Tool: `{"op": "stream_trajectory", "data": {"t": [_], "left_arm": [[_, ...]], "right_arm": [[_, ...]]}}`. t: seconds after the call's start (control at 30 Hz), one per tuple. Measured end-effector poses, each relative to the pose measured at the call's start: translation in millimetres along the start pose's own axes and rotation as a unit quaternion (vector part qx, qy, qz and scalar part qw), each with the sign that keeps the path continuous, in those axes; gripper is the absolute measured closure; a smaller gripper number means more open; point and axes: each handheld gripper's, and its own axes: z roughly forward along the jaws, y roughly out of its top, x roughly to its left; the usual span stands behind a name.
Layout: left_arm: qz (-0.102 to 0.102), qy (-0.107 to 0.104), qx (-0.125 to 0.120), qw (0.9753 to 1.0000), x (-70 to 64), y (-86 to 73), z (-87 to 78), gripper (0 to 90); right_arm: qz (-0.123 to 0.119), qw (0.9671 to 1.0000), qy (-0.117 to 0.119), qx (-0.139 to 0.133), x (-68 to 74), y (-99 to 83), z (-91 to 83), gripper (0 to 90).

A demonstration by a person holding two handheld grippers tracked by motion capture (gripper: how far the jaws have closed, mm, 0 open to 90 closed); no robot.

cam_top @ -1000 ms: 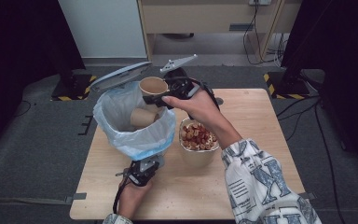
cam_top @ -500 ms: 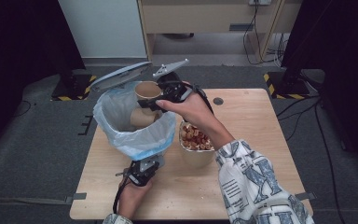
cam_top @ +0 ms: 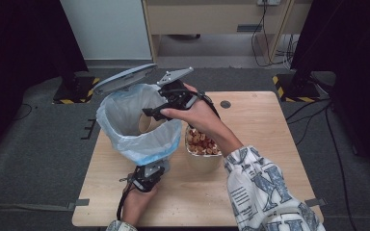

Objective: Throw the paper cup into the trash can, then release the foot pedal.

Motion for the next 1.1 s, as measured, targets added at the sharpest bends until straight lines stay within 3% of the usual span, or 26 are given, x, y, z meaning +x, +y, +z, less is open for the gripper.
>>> {"op": "stream_trajectory", "data": {"t": [0.4,0.6,0.73,0.87,0.9,0.93,1.1], "left_arm": [[-0.001,-0.001,-0.001,1.0,0.3,-0.3,-0.1,89.3],[-0.003,-0.006,-0.006,1.0,-1.6,0.3,-1.8,83.7],[-0.002,-0.006,-0.018,0.9998,-5.8,1.9,-6.7,73.7],[-0.024,-0.001,-0.04,0.9989,-6.6,3.0,-14.5,69.6],[0.005,0.002,-0.037,0.9993,-2.4,3.7,-15.6,68.7],[-0.028,-0.003,-0.034,0.999,-7.2,2.0,-15.2,67.9],[-0.027,-0.01,-0.036,0.9989,-8.7,2.1,-17.6,59.2]], "right_arm": [[0.013,0.9996,-0.022,-0.006,-16.5,-14.9,-23.1,10.5],[0.026,0.9982,-0.053,-0.003,-33.2,-33.0,-48.0,10.1],[0.045,0.9957,-0.082,0.0,-49.4,-51.5,-69.7,10.0],[0.059,0.9926,-0.106,0.006,-64.4,-70.2,-87.4,9.3],[0.064,0.9916,-0.112,0.007,-67.8,-74.4,-91.3,9.0],[0.068,0.9906,-0.119,0.006,-71.1,-78.6,-94.5,9.0],[0.089,0.9839,-0.155,0.004,-85.4,-96.6,-107.1,8.0]]}}
